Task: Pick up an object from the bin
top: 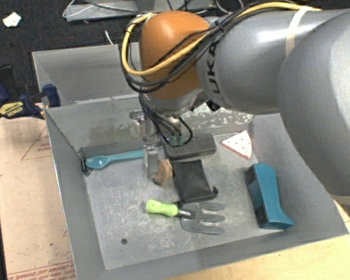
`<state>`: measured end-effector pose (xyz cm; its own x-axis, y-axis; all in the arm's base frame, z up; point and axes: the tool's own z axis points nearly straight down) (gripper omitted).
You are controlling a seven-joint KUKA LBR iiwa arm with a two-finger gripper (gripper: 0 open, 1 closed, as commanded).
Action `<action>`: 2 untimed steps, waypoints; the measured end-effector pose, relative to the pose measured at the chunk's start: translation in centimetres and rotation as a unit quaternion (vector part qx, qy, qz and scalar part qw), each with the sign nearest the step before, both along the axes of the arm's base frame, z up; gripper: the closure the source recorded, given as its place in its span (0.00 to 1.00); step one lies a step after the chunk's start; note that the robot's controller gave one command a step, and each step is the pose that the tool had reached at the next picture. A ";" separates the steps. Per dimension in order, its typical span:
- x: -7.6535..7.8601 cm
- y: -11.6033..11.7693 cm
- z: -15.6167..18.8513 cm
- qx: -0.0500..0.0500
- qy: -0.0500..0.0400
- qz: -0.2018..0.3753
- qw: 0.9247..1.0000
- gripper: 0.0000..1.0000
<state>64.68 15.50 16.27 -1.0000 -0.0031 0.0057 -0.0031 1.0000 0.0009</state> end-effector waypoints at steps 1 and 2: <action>0.2 -0.1 0.6 0.001 -0.004 -0.001 1.000 0.00; -2.7 -5.7 -4.1 0.001 -0.004 -0.004 1.000 0.00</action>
Offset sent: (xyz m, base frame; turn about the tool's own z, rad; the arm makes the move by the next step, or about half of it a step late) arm -0.0308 -0.0662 -0.0468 0.0089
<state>61.98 9.78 12.20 -1.0000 0.0042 -0.0021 0.0042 1.0000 0.0035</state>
